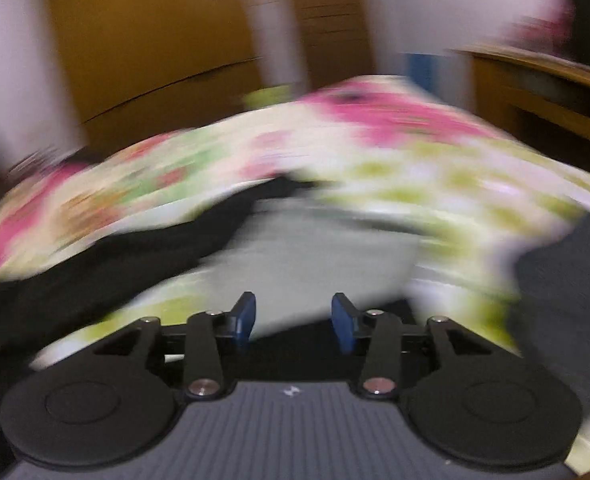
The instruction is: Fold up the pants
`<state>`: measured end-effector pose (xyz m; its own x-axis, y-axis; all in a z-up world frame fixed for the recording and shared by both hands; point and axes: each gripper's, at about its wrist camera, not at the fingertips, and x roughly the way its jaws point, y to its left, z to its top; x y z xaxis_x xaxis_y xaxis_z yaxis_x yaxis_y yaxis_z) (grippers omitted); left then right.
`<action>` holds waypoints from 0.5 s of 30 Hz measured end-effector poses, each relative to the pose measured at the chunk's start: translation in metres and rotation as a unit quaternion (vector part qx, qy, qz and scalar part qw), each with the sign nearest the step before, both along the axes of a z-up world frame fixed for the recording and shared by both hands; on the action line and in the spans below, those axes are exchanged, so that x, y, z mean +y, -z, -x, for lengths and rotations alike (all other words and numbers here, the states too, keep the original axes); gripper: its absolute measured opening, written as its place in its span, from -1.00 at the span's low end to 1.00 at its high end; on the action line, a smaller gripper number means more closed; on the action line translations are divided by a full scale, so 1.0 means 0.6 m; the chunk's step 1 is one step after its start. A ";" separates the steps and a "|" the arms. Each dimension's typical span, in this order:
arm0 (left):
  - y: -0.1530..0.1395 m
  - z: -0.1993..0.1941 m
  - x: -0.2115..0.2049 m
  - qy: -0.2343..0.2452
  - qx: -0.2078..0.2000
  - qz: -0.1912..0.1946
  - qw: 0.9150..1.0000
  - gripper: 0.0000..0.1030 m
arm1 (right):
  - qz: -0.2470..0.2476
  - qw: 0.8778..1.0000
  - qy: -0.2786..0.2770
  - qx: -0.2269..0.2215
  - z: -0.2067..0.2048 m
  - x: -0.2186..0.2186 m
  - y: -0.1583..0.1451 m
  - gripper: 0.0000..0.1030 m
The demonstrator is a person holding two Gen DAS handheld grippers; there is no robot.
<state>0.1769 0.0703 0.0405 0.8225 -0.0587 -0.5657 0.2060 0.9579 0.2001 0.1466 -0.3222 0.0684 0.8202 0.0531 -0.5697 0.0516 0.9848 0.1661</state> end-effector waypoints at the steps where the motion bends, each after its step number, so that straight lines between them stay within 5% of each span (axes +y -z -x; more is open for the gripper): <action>1: -0.003 -0.017 0.026 -0.007 -0.004 -0.003 1.000 0.27 | 0.008 0.999 -0.043 0.008 -0.040 0.042 0.004 -0.17; 7: -0.008 -0.153 0.164 -0.043 -0.006 -0.027 0.999 0.46 | 0.025 0.971 -0.236 0.043 -0.263 0.263 0.046 -0.12; 15: 0.028 -0.309 0.262 -0.043 0.052 0.001 0.998 0.61 | 0.114 0.929 -0.347 0.058 -0.437 0.452 0.077 0.26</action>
